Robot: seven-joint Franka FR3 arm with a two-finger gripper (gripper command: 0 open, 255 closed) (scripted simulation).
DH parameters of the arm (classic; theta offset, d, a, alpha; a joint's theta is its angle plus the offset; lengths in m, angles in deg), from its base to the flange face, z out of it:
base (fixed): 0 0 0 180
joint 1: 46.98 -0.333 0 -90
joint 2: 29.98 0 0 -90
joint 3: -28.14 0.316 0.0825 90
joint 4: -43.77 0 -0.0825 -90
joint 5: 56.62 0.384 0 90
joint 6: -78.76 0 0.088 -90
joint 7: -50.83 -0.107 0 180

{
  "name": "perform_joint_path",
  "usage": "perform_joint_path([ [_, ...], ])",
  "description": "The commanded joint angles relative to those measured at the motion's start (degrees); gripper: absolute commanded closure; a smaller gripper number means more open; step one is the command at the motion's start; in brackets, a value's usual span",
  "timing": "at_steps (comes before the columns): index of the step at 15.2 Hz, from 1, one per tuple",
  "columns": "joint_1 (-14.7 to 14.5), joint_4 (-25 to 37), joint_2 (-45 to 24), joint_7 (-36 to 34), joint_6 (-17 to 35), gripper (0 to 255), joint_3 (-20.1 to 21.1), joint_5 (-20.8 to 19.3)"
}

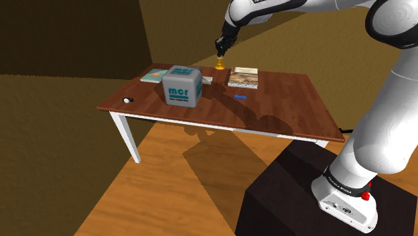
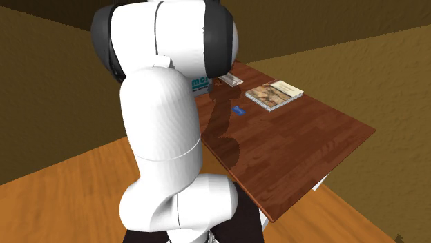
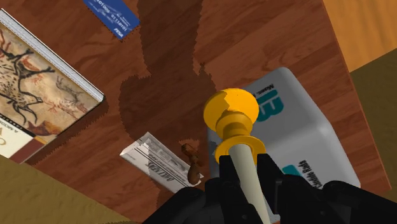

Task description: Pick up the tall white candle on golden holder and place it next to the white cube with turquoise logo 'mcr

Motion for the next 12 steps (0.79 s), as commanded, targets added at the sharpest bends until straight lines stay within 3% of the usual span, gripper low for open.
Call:
perform_joint_path([
  [1, -0.02, -1.33, -0.29, 0.04, 1.65, 255, 0.03, 0.09],
  [12, 0.03, -7.88, -1.87, 0.60, 9.75, 255, 0.13, 0.76],
])
